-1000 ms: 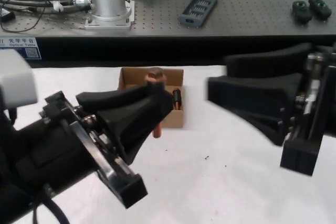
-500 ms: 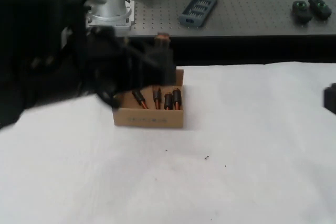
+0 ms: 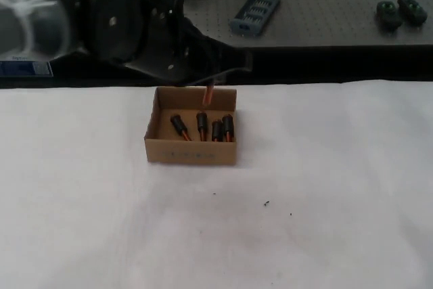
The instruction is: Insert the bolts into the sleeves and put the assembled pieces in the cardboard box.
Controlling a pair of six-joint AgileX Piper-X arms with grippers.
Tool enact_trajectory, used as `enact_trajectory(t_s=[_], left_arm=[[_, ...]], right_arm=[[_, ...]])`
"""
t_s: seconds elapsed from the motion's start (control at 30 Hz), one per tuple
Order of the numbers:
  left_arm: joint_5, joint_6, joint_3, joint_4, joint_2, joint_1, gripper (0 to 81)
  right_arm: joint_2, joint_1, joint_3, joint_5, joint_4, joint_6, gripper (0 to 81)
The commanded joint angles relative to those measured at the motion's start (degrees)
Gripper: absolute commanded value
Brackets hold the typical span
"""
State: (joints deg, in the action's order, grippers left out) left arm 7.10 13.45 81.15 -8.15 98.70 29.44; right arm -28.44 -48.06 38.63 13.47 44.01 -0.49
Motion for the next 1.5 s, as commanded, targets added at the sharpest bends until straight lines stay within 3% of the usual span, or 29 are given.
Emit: enact_trajectory(t_s=[0.0,0.5,0.8,1.47], left_arm=[[-3.02,-0.72,5.24,-3.5,4.12,-0.98,0.7],[-2.59,-0.06,24.1,-10.86,22.09,-7.62,0.7],[-1.69,1.97,32.04,-13.96,30.66,-7.64,0.7],[3.84,10.98,32.26,-14.74,35.86,-7.35,0.7]], right_arm=[[0.45,0.27,0.41,0.1,0.68,-0.41,3.6],[1.4,0.27,0.41,6.18,5.19,0.9,3.7],[1.4,0.27,0.41,6.18,6.16,0.9,3.7],[1.4,0.27,0.41,6.18,6.16,0.9,3.7]])
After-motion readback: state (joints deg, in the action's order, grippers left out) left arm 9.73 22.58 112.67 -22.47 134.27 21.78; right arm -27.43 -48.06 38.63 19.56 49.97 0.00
